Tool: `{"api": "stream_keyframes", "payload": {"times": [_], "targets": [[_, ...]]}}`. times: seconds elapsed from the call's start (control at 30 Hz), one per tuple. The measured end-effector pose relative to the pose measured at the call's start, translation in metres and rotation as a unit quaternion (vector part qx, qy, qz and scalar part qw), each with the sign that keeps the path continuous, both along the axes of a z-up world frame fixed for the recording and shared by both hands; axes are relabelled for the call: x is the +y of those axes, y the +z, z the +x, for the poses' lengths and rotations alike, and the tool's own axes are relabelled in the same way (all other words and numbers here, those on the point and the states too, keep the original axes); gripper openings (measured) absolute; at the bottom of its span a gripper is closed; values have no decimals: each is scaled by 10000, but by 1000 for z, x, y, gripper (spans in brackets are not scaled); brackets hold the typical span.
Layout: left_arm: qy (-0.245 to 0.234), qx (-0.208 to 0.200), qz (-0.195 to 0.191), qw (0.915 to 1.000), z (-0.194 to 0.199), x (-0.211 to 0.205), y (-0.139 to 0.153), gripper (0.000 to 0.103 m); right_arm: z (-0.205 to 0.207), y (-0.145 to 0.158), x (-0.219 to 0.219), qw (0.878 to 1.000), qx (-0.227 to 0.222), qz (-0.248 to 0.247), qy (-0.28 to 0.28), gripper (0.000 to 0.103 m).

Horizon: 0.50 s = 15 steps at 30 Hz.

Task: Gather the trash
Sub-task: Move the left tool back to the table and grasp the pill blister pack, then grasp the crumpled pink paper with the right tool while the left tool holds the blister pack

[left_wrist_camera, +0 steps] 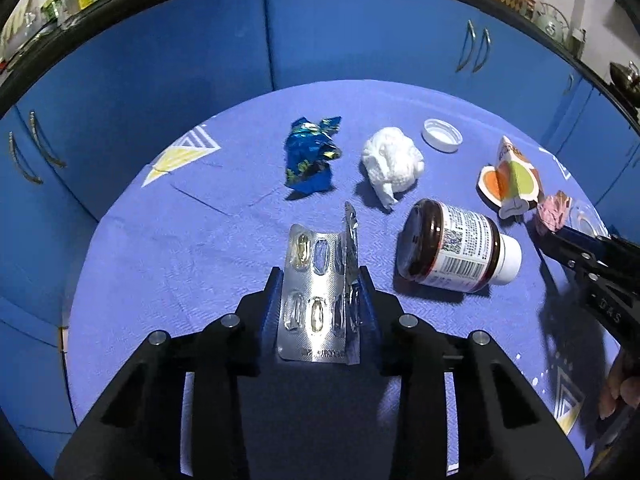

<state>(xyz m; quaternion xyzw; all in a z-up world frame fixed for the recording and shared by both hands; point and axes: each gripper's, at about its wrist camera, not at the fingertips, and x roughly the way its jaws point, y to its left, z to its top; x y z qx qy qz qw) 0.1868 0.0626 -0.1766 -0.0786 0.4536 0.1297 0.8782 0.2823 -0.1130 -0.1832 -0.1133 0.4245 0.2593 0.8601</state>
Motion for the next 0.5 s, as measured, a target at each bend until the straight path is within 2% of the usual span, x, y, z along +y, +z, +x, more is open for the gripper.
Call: {"api": "stream_keyframes", "payload": {"times": [0.33, 0.5], "targets": [[-45, -369, 24, 9993, -9, -13, 31, 37, -17, 23, -9, 9998, -157, 92, 55, 20], [-158, -515, 37, 9985, -13, -24, 45, 37, -31, 42, -13, 9987, -383, 161, 308, 20]]}}
